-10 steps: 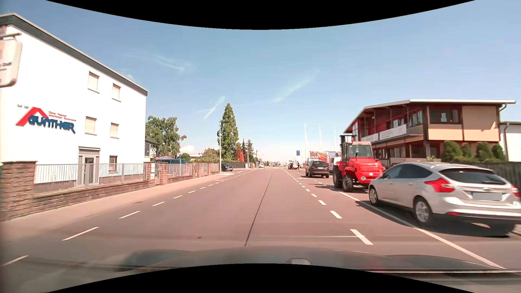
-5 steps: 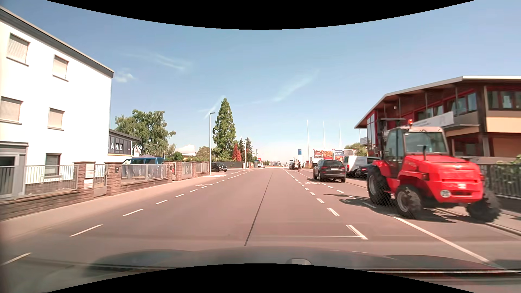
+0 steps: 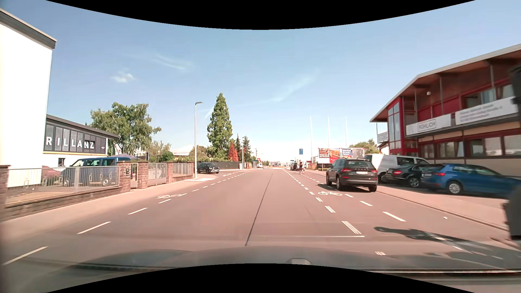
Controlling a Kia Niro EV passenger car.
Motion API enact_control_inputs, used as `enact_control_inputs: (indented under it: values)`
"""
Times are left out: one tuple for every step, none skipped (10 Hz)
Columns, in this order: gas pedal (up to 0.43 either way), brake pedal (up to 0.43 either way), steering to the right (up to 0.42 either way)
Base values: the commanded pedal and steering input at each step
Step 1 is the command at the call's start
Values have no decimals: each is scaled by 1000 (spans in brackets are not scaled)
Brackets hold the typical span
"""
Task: Follow the waypoints while adhering to traffic rules and regulations
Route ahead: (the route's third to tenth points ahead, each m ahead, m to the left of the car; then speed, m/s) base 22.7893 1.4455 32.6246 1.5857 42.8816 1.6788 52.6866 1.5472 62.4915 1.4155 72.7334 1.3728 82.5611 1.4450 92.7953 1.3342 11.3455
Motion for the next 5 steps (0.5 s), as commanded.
enact_control_inputs:
  values:
    - [59,0,-3]
    - [59,0,-3]
    - [59,0,-3]
    - [59,0,-3]
    - [59,0,-3]
